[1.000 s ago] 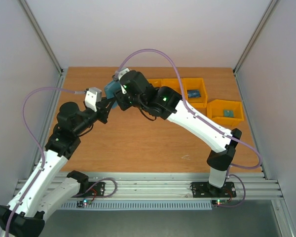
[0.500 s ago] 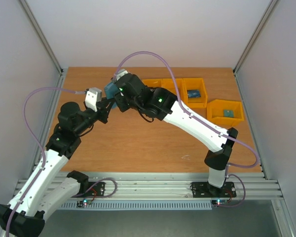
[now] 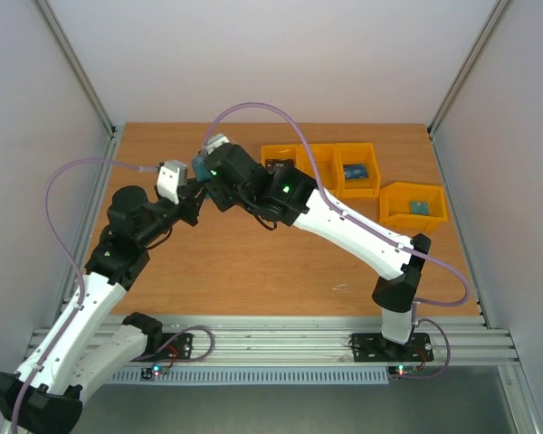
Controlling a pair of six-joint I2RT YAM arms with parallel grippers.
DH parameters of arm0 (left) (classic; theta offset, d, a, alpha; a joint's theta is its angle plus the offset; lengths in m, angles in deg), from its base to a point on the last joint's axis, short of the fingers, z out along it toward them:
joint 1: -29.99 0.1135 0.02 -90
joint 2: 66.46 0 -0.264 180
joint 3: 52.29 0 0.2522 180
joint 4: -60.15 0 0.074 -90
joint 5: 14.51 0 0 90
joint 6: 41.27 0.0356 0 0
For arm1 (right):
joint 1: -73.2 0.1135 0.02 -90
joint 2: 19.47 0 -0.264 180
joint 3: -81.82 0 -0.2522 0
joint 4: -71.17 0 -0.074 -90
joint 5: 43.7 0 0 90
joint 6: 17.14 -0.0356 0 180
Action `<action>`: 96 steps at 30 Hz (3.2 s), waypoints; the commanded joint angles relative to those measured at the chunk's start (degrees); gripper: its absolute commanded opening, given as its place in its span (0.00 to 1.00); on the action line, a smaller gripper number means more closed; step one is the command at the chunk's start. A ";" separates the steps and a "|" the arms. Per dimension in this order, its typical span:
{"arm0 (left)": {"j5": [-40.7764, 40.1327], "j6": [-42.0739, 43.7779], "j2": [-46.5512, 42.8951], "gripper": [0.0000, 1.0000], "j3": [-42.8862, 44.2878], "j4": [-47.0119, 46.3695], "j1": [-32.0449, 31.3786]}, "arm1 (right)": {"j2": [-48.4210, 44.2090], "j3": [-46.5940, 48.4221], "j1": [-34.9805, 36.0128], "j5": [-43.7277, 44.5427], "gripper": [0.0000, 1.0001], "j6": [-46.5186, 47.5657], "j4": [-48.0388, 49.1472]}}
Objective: Take the credit cards out of the card holder
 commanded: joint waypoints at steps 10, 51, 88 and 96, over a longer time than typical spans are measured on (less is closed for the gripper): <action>9.79 -1.44 -3.45 0.00 -2.29 -3.69 -0.63 | -14.00 -17.13 -11.07 -2.82 0.01 0.88 6.91; 41.20 -12.47 -2.15 0.00 2.06 -13.42 1.53 | -29.45 -33.54 -23.96 -70.20 0.74 13.07 8.72; 42.93 -11.42 -3.02 0.00 1.64 -12.49 1.43 | -26.85 -31.78 -16.34 -72.14 0.68 9.24 15.92; 42.08 -11.67 -3.67 0.03 0.28 -12.27 1.44 | -27.63 -31.75 -16.34 -69.63 0.07 7.22 17.56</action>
